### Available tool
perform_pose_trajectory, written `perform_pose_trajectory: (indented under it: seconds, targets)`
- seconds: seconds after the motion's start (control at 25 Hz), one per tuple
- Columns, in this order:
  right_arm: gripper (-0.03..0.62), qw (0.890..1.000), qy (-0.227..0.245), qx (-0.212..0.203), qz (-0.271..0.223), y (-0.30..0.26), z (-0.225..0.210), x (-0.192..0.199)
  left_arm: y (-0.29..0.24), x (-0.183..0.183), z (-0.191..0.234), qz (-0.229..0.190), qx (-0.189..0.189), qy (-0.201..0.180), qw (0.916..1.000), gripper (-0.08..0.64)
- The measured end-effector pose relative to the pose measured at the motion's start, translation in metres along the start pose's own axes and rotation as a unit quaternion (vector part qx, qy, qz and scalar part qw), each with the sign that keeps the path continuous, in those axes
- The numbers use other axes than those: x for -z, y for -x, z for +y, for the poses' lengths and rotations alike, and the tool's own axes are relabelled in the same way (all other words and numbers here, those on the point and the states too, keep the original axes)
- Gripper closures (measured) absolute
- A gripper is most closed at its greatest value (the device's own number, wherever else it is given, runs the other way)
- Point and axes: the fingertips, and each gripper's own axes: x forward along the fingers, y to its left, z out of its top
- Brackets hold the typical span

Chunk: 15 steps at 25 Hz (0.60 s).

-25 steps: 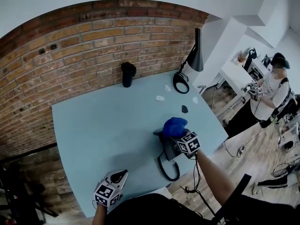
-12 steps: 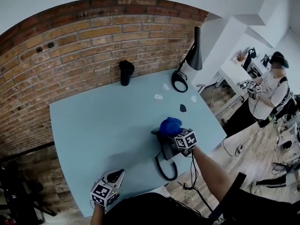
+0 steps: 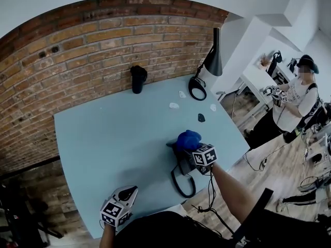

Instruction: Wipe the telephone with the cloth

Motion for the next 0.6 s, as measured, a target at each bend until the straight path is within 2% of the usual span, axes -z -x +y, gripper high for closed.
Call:
perform_pose_trajectory:
  seconds: [0.6]
  targets:
    - [0.413, 1.0, -0.015, -0.001, 0.003, 0.009, 0.005, 0.022, 0.0, 0.001, 0.0, 0.002, 0.001, -0.001, 1.0, 0.56]
